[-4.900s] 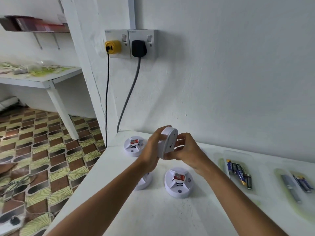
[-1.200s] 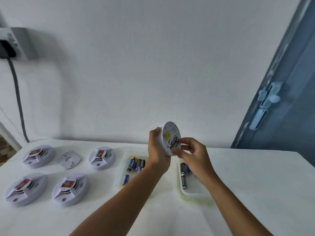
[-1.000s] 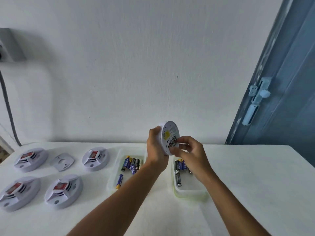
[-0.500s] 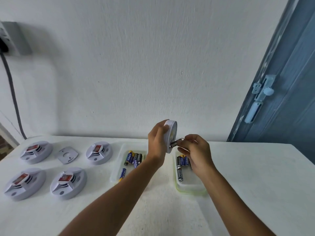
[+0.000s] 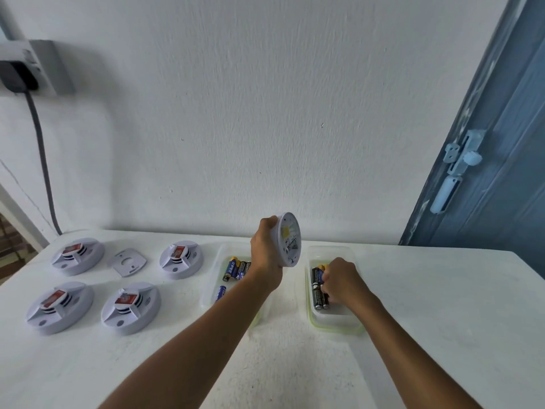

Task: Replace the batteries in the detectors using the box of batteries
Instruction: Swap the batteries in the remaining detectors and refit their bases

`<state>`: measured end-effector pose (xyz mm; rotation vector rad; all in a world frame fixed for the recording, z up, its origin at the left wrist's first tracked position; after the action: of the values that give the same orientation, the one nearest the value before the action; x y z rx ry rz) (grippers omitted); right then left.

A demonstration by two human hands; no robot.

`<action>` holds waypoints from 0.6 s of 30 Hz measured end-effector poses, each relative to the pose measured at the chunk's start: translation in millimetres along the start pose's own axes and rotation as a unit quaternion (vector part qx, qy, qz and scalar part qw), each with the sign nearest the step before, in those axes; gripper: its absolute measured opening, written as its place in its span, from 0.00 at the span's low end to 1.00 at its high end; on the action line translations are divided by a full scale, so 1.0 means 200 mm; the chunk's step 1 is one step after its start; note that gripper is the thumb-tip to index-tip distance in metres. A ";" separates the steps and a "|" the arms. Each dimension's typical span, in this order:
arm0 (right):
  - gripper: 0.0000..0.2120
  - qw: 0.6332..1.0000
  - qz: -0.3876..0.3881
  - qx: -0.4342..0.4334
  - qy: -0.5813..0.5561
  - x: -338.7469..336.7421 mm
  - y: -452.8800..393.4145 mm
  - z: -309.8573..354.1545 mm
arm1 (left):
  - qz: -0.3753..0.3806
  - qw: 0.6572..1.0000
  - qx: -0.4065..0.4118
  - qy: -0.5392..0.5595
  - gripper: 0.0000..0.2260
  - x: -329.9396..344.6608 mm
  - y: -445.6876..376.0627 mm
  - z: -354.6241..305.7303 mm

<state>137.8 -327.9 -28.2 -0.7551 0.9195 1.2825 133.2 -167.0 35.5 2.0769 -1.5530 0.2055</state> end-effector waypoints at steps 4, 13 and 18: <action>0.04 0.989 -0.085 -0.041 -0.112 -0.12 0.05 0.05 | 0.026 0.999 -0.021 0.041 0.14 0.00 0.01 0.02; 0.10 0.918 -0.145 -0.137 -0.343 -0.26 0.26 0.26 | 0.073 0.997 -0.015 0.014 0.17 0.04 0.06 0.05; 0.10 0.915 -0.183 -0.176 -0.315 -0.27 0.31 0.29 | 0.057 0.998 -0.006 0.002 0.17 0.05 0.07 0.07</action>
<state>83.4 -292.8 47.4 -0.6821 0.0156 1.2468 119.9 -184.6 33.3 1.9778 -1.6680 0.2415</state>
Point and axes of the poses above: each hand's wrist, its own y-axis away from the middle knuckle, its own x-axis out of the palm, z = x × y, the point moved 3 cm from there along -y, towards the middle knuckle, and after that the axes turned 8 degrees about -z, right-handed, at the moved point
